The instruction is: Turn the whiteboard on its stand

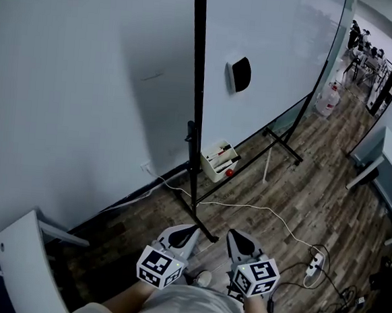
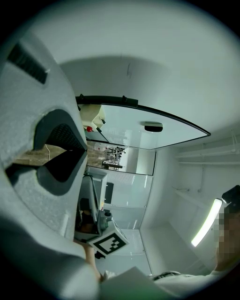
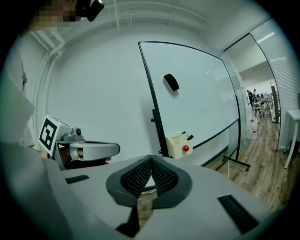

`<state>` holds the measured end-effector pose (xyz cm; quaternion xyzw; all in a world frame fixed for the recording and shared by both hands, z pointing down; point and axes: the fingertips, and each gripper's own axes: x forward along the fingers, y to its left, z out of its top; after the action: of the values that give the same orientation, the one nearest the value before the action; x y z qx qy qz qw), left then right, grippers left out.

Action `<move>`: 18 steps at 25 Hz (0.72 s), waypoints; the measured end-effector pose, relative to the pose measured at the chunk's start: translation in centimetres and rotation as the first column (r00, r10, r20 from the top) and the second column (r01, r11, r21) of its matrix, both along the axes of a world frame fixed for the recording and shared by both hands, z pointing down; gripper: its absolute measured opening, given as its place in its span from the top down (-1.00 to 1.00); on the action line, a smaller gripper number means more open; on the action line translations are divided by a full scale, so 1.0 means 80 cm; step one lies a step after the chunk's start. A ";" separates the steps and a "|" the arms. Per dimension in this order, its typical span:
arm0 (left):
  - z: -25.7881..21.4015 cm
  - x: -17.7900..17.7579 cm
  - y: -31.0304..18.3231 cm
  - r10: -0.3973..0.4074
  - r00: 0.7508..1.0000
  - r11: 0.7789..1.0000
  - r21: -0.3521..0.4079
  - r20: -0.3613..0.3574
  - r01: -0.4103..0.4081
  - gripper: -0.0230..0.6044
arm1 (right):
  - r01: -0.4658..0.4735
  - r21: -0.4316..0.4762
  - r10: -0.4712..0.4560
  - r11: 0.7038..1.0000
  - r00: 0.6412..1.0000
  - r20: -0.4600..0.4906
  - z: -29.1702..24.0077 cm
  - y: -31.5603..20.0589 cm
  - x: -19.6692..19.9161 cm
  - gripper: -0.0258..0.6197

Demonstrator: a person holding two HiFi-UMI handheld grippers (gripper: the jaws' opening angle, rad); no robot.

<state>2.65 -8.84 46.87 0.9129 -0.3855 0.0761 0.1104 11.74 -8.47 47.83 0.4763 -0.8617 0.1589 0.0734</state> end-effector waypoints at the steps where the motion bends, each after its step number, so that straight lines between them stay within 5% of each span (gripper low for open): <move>1: 0.000 0.000 -0.003 0.003 1.000 1.000 0.000 0.001 -0.003 0.89 | -0.003 0.001 0.003 1.000 1.000 0.000 0.000 -0.003 -0.001 0.90; 18: -0.009 -0.020 -0.072 0.038 0.999 0.999 0.011 0.033 -0.039 0.89 | -0.048 0.017 0.048 0.999 0.999 0.002 -0.011 -0.053 -0.019 0.90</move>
<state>1.07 -14.57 46.12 0.9195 -0.3699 0.0908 0.0973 10.23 -12.73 46.92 0.4972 -0.8514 0.1538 0.0650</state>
